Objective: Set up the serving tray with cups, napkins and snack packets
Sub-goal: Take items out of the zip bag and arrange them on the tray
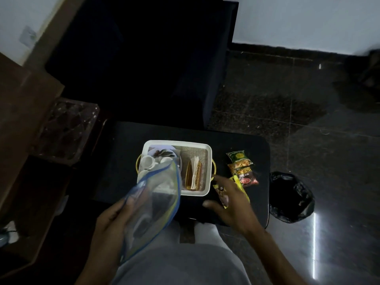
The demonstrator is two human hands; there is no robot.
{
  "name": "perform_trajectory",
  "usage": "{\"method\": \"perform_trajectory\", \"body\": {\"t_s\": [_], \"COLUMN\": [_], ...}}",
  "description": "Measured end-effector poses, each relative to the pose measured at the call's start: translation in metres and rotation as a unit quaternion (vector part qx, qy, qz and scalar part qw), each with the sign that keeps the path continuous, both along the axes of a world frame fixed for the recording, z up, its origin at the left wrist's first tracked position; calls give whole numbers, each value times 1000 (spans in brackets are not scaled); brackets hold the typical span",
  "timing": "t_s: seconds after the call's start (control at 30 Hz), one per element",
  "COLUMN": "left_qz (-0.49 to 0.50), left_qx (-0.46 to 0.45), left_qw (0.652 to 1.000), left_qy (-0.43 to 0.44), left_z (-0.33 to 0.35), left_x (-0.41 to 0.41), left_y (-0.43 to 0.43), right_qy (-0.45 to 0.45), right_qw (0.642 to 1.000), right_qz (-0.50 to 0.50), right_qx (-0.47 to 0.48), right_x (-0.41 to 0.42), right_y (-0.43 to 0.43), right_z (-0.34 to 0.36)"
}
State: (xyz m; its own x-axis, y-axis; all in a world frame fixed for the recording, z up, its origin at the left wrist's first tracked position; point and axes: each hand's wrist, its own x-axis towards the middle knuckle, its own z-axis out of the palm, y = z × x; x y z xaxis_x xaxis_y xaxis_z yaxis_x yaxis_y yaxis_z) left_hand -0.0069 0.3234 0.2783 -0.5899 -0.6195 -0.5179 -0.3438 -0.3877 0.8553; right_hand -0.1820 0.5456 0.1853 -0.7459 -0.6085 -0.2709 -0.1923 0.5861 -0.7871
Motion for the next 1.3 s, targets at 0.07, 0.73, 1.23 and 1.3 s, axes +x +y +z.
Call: {"method": "perform_trajectory", "body": {"t_s": [0.07,0.73,1.23,1.3], "left_qz": [-38,-72,-111,-49], "left_qx": [13,174,-206,-168], "left_qw": [999,971,967,980], "left_qy": [22,148,101,90], "left_z": [8,15,-14,-14], "left_x": [-13,3,-32,-40], "left_y": [14,-19,-16,-5], "right_qy": [-68,-175,-53,18], "right_qw": [989,866,993,984], "right_qz": [90,-315,-105,-152], "right_qx": [-91,-346,-18,-93], "right_x": [30,108,128,128], "right_y": [-21,-143,-119,-109], "right_z": [29,87,76,79]}}
